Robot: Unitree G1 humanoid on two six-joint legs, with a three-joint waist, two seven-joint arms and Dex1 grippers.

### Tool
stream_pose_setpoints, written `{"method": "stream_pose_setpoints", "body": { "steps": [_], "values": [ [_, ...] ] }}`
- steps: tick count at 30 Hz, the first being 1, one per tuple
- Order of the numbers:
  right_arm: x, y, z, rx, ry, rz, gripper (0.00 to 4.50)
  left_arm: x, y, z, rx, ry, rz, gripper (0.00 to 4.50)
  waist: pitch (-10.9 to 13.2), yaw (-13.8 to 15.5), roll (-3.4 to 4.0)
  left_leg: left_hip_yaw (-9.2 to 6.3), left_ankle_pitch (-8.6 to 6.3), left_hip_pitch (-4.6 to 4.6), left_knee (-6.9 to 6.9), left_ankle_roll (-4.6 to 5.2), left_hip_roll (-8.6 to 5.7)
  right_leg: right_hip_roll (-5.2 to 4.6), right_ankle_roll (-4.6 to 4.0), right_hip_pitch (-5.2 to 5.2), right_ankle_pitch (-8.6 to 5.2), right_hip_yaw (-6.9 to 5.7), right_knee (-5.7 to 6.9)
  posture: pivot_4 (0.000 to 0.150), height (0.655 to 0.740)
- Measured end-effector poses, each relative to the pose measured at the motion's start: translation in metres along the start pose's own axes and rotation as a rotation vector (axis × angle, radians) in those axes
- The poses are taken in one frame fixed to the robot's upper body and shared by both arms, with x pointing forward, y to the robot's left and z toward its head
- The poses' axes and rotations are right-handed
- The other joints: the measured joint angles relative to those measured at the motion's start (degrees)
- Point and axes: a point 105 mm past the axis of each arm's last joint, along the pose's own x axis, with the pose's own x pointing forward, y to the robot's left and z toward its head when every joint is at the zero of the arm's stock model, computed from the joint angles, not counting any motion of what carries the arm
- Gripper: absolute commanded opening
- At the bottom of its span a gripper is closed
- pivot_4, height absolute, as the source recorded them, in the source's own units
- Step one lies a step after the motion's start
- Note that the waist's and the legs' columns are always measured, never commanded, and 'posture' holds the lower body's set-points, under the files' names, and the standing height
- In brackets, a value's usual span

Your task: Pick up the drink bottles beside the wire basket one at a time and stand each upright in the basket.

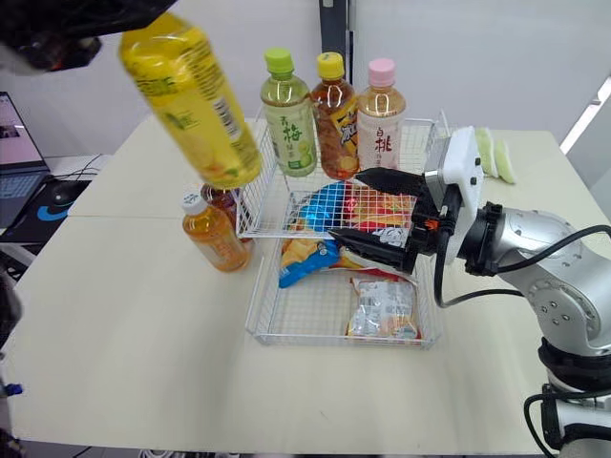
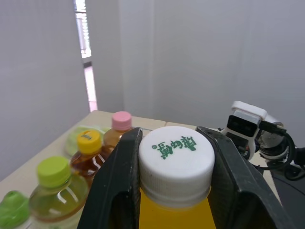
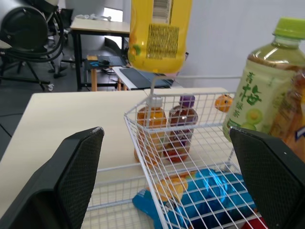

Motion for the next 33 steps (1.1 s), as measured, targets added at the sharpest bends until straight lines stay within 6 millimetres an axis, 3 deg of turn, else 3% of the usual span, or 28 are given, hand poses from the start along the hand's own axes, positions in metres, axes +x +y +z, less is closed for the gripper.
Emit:
{"method": "stream_pose_setpoints", "body": {
  "steps": [11,19,27,32,33],
  "values": [
    [-0.023,0.006,0.003,-0.031,0.060,-0.162,4.50,0.079,0.008,-0.041,0.074,-0.028,-0.236,1.38,0.0,-0.2,0.00,0.04,0.02,-0.64,0.17,-0.02,0.01,0.00,0.00,-0.62,0.00,0.03,0.24,0.150,0.7400],
    [-0.035,0.007,0.000,-0.016,0.089,-0.239,4.50,0.114,0.005,-0.066,0.188,-0.041,-0.269,1.38,0.0,-0.1,0.00,0.08,0.05,-0.65,0.19,0.00,0.01,0.00,0.01,-0.61,0.01,0.06,0.28,0.150,0.7400],
    [-0.037,0.010,-0.002,-0.007,0.104,-0.262,4.50,0.135,0.008,-0.085,0.176,-0.021,-0.245,1.38,0.0,-0.1,-0.01,0.11,0.06,-0.65,0.19,0.02,0.01,0.00,0.01,-0.61,0.01,0.07,0.29,0.150,0.7400],
    [-0.037,0.009,-0.001,-0.012,0.106,-0.273,4.50,0.137,0.010,-0.093,0.169,-0.023,-0.233,1.38,0.0,-0.2,0.00,0.12,0.06,-0.64,0.19,0.02,0.01,0.00,0.01,-0.60,0.01,0.06,0.30,0.150,0.7400],
    [-0.037,0.009,-0.001,-0.012,0.107,-0.274,4.50,0.137,0.011,-0.093,0.173,-0.023,-0.231,1.73,0.0,-0.1,-0.01,0.12,0.06,-0.63,0.20,0.02,0.01,0.00,0.01,-0.59,0.01,0.07,0.30,0.150,0.7400]
  ]
}}
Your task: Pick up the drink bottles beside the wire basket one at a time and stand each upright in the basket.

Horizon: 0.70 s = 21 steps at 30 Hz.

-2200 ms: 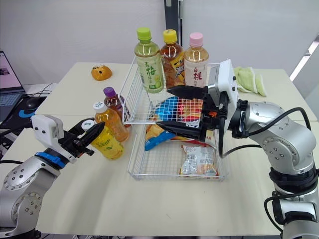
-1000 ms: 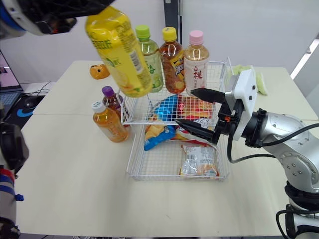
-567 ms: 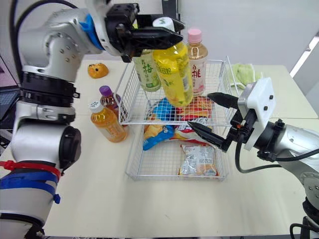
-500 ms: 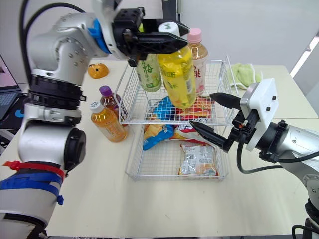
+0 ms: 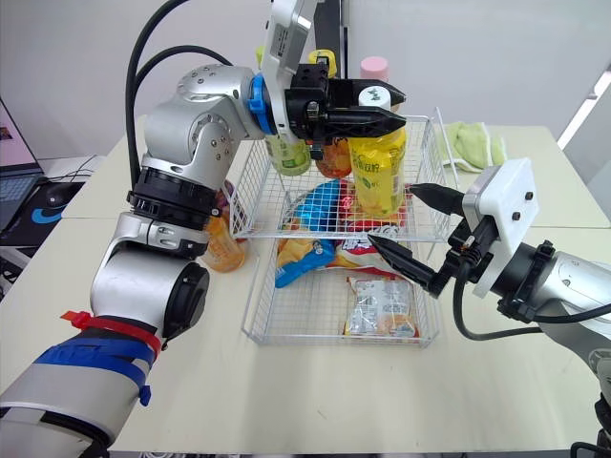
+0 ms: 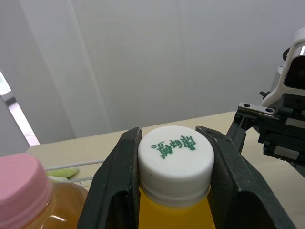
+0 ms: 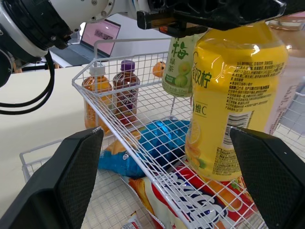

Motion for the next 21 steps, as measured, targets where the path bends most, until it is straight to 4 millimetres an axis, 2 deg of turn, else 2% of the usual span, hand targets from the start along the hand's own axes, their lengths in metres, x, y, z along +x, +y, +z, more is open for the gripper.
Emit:
{"method": "stream_pose_setpoints", "body": {
  "steps": [4,9,13,17,19,21],
  "values": [
    [0.000,0.000,0.001,0.007,-0.003,0.000,4.50,0.000,0.003,-0.001,0.007,-0.006,0.024,2.85,0.0,0.0,0.00,0.00,0.01,0.00,0.02,0.01,0.00,0.00,0.01,0.02,0.00,0.00,0.01,0.150,0.7400],
    [0.001,0.001,0.003,0.013,-0.014,0.011,4.50,-0.004,0.006,0.007,-0.021,-0.065,0.049,4.37,0.0,0.0,0.00,0.01,0.01,0.00,0.03,0.02,0.00,0.00,0.01,0.01,0.00,0.00,0.03,0.150,0.7400],
    [0.006,0.003,0.004,0.019,-0.026,0.040,4.50,-0.019,0.007,0.031,-0.016,-0.148,0.083,4.47,0.0,-0.2,0.00,0.01,0.01,0.03,0.02,0.01,0.01,0.00,0.01,0.01,0.00,0.00,0.05,0.150,0.7400],
    [0.011,0.006,0.005,0.029,-0.039,0.095,4.50,-0.053,0.005,0.055,0.005,-0.159,0.171,4.47,0.0,-0.3,0.01,0.00,0.02,0.08,0.01,0.01,0.01,0.00,0.01,0.00,0.00,0.01,0.09,0.150,0.7400],
    [0.013,0.008,0.007,0.029,-0.047,0.120,4.50,-0.067,0.002,0.056,-0.003,-0.150,0.211,4.47,0.0,-0.3,0.02,0.00,0.02,0.10,0.02,-0.01,0.01,0.00,0.01,0.02,0.00,0.02,0.10,0.150,0.7400],
    [0.017,0.010,0.010,0.049,-0.071,0.168,4.50,-0.093,0.000,0.049,-0.025,-0.107,0.308,4.47,0.0,-0.4,0.04,0.00,0.03,0.18,0.03,-0.03,0.01,0.00,0.01,0.06,0.00,0.04,0.12,0.150,0.7400]
  ]
}}
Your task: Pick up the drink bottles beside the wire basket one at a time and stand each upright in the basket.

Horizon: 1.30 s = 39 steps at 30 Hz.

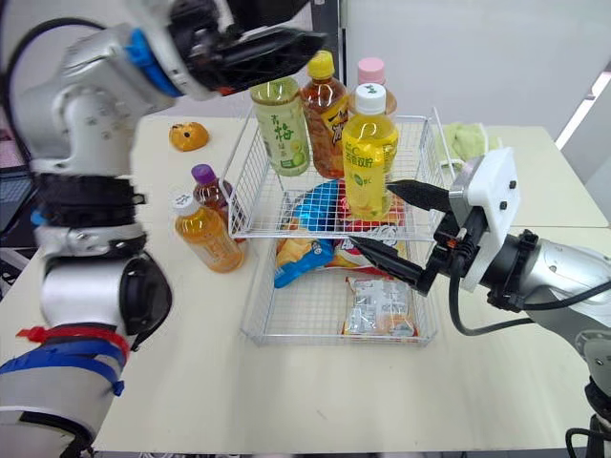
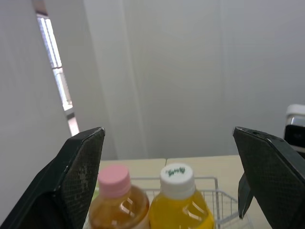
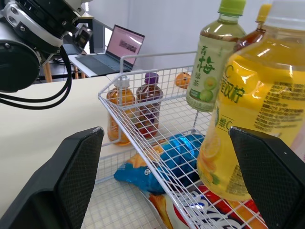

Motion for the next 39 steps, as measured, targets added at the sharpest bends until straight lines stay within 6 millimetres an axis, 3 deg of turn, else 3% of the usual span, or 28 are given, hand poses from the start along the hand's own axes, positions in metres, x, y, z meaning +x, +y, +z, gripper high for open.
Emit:
{"method": "stream_pose_setpoints", "body": {
  "steps": [5,9,13,15,19,24,27,32,39],
  "values": [
    [0.013,0.006,0.002,0.032,-0.033,0.128,4.50,-0.067,0.021,-0.015,0.009,0.081,0.335,4.47,0.0,0.0,-0.01,-0.04,0.05,0.03,0.00,-0.08,0.00,0.00,0.00,0.00,0.00,-0.03,0.02,0.150,0.7400],
    [0.022,0.003,0.002,0.035,-0.055,0.182,4.50,-0.129,0.016,-0.032,0.020,0.150,0.587,4.47,0.0,-0.1,0.01,-0.03,0.04,0.06,-0.03,-0.08,0.00,0.00,-0.01,0.00,0.00,-0.01,0.00,0.150,0.7400],
    [0.033,0.008,-0.001,0.038,-0.072,0.256,4.50,-0.186,-0.013,-0.062,-0.039,0.217,0.792,4.47,0.0,0.0,0.00,-0.05,0.04,0.06,-0.03,-0.09,0.01,0.00,-0.01,0.01,0.00,-0.02,-0.03,0.150,0.7400],
    [0.040,0.011,-0.002,0.031,-0.081,0.302,4.50,-0.217,-0.041,-0.081,-0.066,0.235,0.922,4.47,-0.1,0.2,0.01,-0.02,0.04,0.13,-0.04,-0.08,0.01,-0.01,-0.01,0.09,0.01,0.00,-0.08,0.150,0.7400],
    [0.046,0.011,-0.008,0.017,-0.083,0.333,4.50,-0.251,-0.084,-0.110,-0.144,0.263,1.131,4.47,-0.2,1.0,-0.16,-0.08,0.04,0.24,-0.01,-0.08,0.02,-0.01,0.02,0.31,0.03,-0.06,-0.12,0.150,0.7400],
    [0.049,0.009,-0.011,0.002,-0.089,0.343,4.50,-0.255,-0.145,-0.135,-0.236,0.274,1.243,4.47,-0.2,1.4,-0.24,-0.03,-0.03,0.89,-0.10,0.03,0.02,-0.02,0.04,0.91,0.05,0.01,-0.27,0.150,0.7400],
    [0.050,0.008,-0.012,0.009,-0.096,0.350,4.50,-0.252,-0.157,-0.134,-0.218,0.294,1.240,4.47,-0.2,1.8,-0.20,-0.06,-0.04,0.94,-0.16,0.05,0.03,-0.02,0.02,0.91,0.06,-0.02,-0.19,0.150,0.7400],
    [0.052,0.006,-0.011,-0.004,-0.095,0.338,4.50,-0.228,-0.134,-0.126,-0.123,0.283,1.139,4.47,-0.3,1.8,-0.04,-0.07,-0.03,1.01,-0.17,0.09,0.03,-0.01,-0.09,0.92,0.16,-0.04,-0.12,0.150,0.7400],
    [0.051,0.001,-0.009,-0.006,-0.091,0.304,4.50,-0.194,-0.071,-0.127,-0.045,0.245,1.030,4.47,-0.4,1.7,0.01,-0.04,0.05,0.99,-0.19,-0.05,0.02,0.01,-0.09,0.88,0.16,-0.02,-0.15,0.150,0.7400]
  ]
}}
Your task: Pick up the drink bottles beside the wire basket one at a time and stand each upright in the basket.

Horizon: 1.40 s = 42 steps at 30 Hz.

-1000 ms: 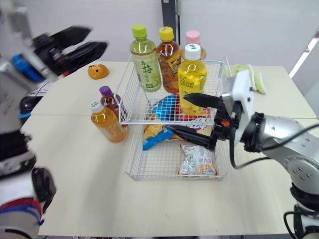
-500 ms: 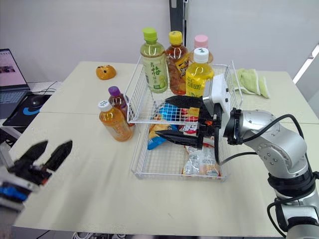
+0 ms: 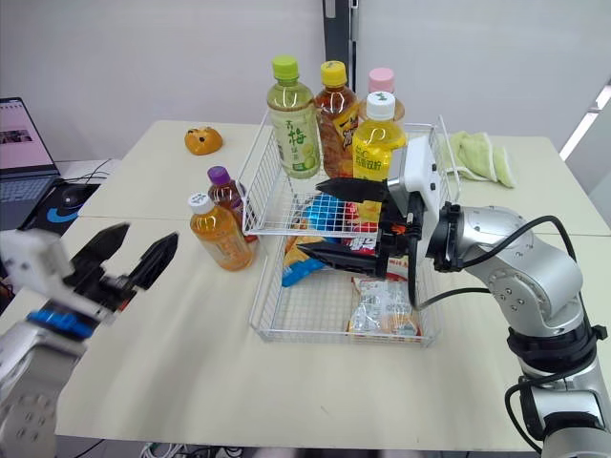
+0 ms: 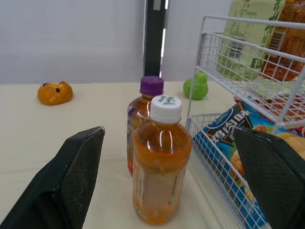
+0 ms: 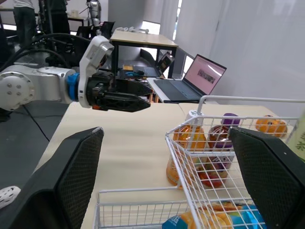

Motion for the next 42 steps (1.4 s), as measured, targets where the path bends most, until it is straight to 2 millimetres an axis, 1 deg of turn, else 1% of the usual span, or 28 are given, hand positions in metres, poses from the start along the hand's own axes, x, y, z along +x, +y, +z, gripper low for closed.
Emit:
{"method": "stream_pose_setpoints", "body": {
  "steps": [3,6,8,11,14,17,19,22,30,38,42],
  "values": [
    [-0.003,-0.001,0.001,-0.008,0.007,-0.026,4.50,0.023,0.002,-0.007,0.027,0.018,-0.018,4.47,0.0,-0.3,0.01,0.01,0.00,-0.03,-0.04,0.00,0.00,0.00,0.00,-0.04,0.00,0.01,-0.06,0.150,0.7400],
    [-0.008,-0.004,0.002,-0.014,0.016,-0.061,4.50,0.037,0.006,-0.018,0.039,0.044,-0.011,4.47,0.0,-0.4,0.00,0.00,0.00,-0.10,-0.05,0.00,0.00,0.00,0.00,-0.09,0.00,0.01,-0.09,0.150,0.7400],
    [-0.009,-0.005,0.003,-0.015,0.023,-0.076,4.50,0.046,0.008,-0.020,0.047,0.044,-0.010,4.47,0.0,-0.5,0.00,0.00,0.00,-0.12,-0.05,-0.01,0.00,0.00,0.00,-0.11,0.00,0.00,-0.09,0.150,0.7400],
    [-0.010,-0.004,0.005,-0.025,0.026,-0.088,4.50,0.058,0.003,-0.019,0.066,0.035,-0.038,4.47,0.0,-0.4,0.00,0.00,0.00,-0.13,-0.05,-0.01,0.00,0.00,0.00,-0.10,0.00,0.01,-0.09,0.150,0.7400],
    [-0.011,-0.003,0.007,-0.037,0.029,-0.094,4.50,0.065,0.001,-0.023,0.075,0.040,-0.054,4.47,0.0,-0.5,0.00,0.00,0.00,-0.13,-0.05,-0.01,0.01,0.00,0.00,-0.11,0.00,0.00,-0.09,0.150,0.7400],
    [-0.012,-0.003,0.006,-0.038,0.039,-0.105,4.50,0.066,0.004,-0.032,0.073,0.065,-0.043,4.47,0.0,-0.6,0.00,-0.01,0.00,-0.13,-0.06,-0.01,0.01,0.00,0.00,-0.11,0.00,0.00,-0.09,0.150,0.7400],
    [-0.013,-0.002,0.006,-0.038,0.045,-0.109,4.50,0.067,0.003,-0.033,0.067,0.058,-0.043,4.47,0.0,-0.7,0.00,-0.01,0.00,-0.16,-0.05,-0.01,0.01,0.00,0.00,-0.12,0.00,0.00,-0.10,0.150,0.7400],
    [-0.014,0.002,0.007,-0.037,0.043,-0.102,4.50,0.067,0.002,-0.032,0.068,0.049,-0.049,3.85,0.0,-0.7,0.00,-0.01,0.00,-0.16,-0.06,-0.01,0.01,0.00,0.00,-0.12,0.00,0.00,-0.11,0.150,0.7400],
    [-0.016,0.003,0.005,-0.022,0.051,-0.117,4.50,0.067,0.002,-0.030,0.064,0.030,-0.045,1.40,0.0,-0.8,0.00,-0.01,0.00,-0.15,-0.05,-0.01,0.01,0.00,0.00,-0.11,0.00,0.00,-0.10,0.150,0.7400],
    [-0.015,0.004,0.006,-0.027,0.051,-0.116,4.50,0.067,0.004,-0.031,0.063,0.020,-0.050,1.35,0.0,-0.8,0.00,-0.01,0.00,-0.15,-0.05,0.00,0.01,0.00,0.00,-0.11,0.00,0.00,-0.09,0.150,0.7400],
    [-0.016,0.004,0.005,-0.029,0.061,-0.110,4.50,0.063,0.009,-0.025,0.042,0.025,-0.085,1.35,0.0,-0.8,-0.03,-0.02,0.00,-0.19,-0.06,0.00,0.03,0.00,0.00,-0.15,0.00,-0.01,-0.10,0.150,0.7400]
  ]
}}
